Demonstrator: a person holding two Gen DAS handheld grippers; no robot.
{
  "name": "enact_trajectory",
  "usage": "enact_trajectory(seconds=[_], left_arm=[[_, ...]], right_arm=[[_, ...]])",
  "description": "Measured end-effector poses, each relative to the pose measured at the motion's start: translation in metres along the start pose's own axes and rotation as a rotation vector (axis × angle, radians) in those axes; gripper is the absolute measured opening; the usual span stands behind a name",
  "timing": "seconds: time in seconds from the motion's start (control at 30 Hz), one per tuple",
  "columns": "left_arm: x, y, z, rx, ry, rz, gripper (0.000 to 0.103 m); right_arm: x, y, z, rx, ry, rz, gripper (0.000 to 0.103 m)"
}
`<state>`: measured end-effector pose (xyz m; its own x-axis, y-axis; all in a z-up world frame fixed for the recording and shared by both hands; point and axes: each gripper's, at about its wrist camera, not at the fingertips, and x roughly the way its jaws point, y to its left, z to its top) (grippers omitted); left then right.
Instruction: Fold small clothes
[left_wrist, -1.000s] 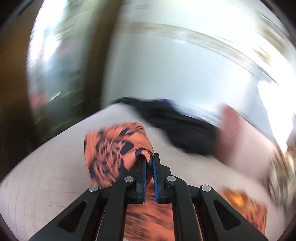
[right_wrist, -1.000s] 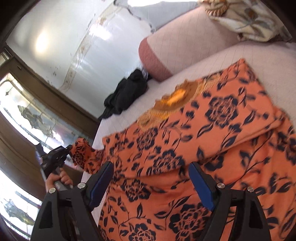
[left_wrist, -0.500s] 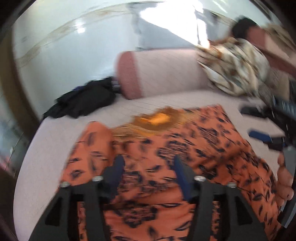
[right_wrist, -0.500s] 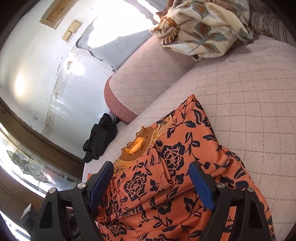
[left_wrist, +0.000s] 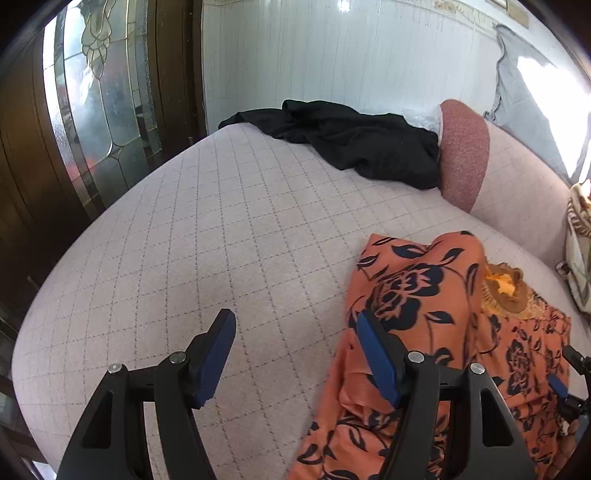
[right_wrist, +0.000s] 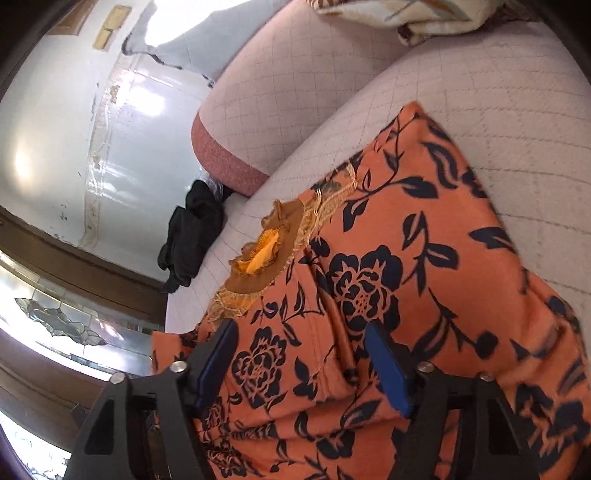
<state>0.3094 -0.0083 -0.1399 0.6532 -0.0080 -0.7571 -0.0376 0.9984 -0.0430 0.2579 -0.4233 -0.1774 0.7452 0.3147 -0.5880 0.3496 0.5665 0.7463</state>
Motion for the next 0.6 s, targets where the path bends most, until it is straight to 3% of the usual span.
enact_trajectory(seconds=[0.13, 0.2, 0.3, 0.47, 0.53, 0.6], left_arm=[[0.012, -0.004, 0.001, 0.020, 0.024, 0.037, 0.069], [0.016, -0.005, 0.000, 0.011, 0.035, 0.043, 0.069], [0.014, -0.007, -0.001, 0.022, 0.032, 0.062, 0.069], [0.010, -0.007, -0.002, 0.017, 0.025, 0.073, 0.069], [0.010, -0.011, -0.003, 0.027, 0.022, 0.069, 0.069], [0.010, -0.017, -0.004, 0.044, 0.017, 0.067, 0.069]], right_arm=[[0.022, 0.005, -0.002, -0.056, 0.024, -0.038, 0.060], [0.030, 0.011, -0.006, -0.085, 0.063, -0.043, 0.030], [0.032, 0.024, -0.016, -0.180, 0.047, -0.126, 0.017], [-0.019, 0.048, -0.005, -0.224, -0.121, -0.112, 0.012], [-0.047, 0.045, 0.003, -0.213, -0.213, -0.142, 0.012], [-0.058, 0.028, 0.013, -0.172, -0.234, -0.197, 0.012]])
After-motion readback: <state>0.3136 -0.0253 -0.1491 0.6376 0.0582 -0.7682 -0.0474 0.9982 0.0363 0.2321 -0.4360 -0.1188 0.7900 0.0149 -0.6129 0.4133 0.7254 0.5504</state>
